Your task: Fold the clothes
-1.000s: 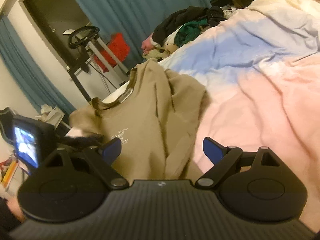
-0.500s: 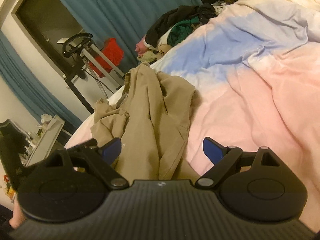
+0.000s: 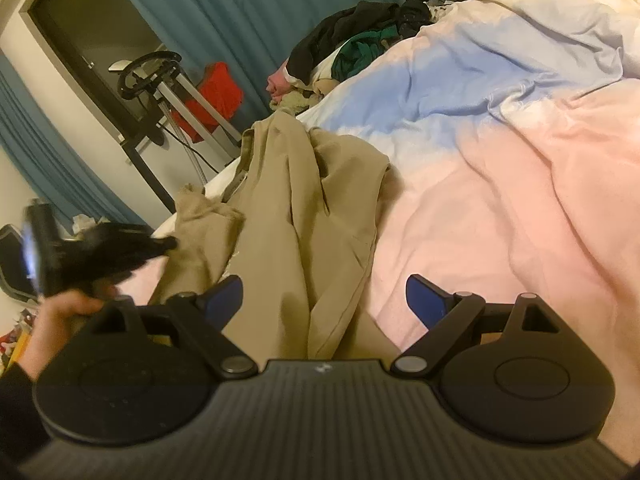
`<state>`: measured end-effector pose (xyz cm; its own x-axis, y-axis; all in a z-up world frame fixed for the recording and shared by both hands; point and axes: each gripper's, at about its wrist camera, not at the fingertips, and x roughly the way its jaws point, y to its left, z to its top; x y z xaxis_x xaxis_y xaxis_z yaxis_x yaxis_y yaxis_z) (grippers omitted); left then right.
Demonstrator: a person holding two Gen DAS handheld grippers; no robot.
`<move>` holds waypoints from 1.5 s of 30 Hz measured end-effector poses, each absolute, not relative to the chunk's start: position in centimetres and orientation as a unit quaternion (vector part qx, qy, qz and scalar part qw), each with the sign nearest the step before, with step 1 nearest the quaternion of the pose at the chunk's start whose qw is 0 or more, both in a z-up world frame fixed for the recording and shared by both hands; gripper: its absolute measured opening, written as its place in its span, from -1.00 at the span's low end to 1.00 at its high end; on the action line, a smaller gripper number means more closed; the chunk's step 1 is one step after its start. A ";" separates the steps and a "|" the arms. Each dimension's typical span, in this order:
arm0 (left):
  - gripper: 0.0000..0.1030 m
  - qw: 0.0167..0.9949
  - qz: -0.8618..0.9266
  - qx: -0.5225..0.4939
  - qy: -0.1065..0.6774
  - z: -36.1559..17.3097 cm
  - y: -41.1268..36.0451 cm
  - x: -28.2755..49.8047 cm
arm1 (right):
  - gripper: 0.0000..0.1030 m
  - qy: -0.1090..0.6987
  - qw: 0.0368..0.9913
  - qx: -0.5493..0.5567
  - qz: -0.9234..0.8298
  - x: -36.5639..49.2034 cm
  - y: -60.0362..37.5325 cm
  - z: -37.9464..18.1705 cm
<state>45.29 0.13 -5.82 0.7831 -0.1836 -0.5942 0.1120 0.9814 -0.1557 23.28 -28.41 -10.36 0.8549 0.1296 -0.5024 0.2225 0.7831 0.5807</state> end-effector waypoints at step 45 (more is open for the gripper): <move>-0.94 0.919 0.194 -0.150 0.308 -6.3 20.2 37.9 | 0.74 0.252 0.937 0.241 -0.019 23.8 -26.0 -9.4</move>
<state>37.88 20.22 -6.34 0.7350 0.2640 -0.6246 -0.4493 0.8795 -0.1570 23.79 -26.04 -9.42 0.8725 0.0862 -0.4809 0.1562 0.8834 0.4419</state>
